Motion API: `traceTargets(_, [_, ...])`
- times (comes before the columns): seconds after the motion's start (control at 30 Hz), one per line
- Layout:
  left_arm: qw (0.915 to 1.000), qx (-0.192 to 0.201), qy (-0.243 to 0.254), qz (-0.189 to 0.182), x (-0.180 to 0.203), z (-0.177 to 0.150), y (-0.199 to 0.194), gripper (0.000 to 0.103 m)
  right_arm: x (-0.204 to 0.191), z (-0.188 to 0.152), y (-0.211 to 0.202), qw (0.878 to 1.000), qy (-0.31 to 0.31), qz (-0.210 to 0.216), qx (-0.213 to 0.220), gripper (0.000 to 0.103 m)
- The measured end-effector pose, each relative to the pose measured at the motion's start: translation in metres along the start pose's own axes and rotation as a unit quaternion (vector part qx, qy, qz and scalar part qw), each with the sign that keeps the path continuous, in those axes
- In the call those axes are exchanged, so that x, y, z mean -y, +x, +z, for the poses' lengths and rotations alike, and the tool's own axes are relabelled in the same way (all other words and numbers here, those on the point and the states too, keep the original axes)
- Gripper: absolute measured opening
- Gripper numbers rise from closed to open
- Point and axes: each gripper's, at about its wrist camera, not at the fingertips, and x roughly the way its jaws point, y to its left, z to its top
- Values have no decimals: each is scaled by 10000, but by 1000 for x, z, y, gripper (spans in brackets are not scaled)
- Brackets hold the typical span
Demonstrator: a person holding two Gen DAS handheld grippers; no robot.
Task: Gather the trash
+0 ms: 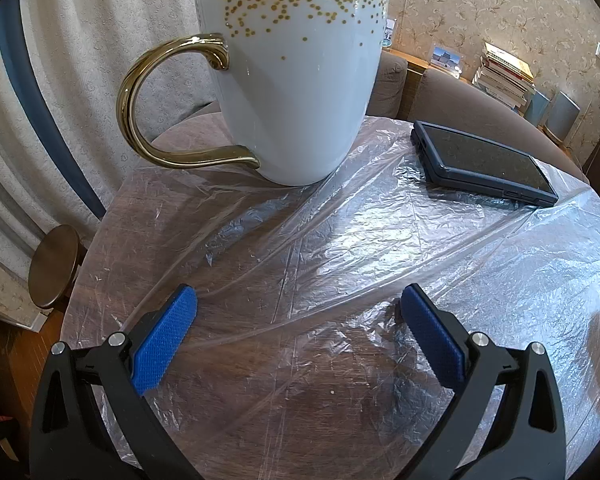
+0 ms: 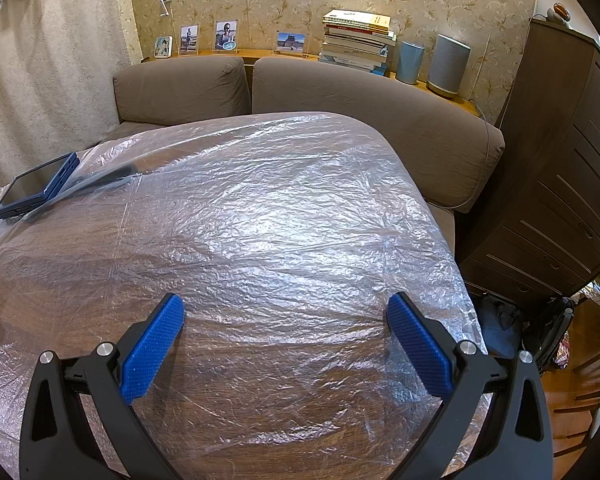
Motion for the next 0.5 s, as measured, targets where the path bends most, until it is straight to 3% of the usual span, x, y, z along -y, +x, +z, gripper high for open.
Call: traceTargets(0.5, [10000,0,0,0,0,1,1,102,0,0,0,10000,0,0,0,99])
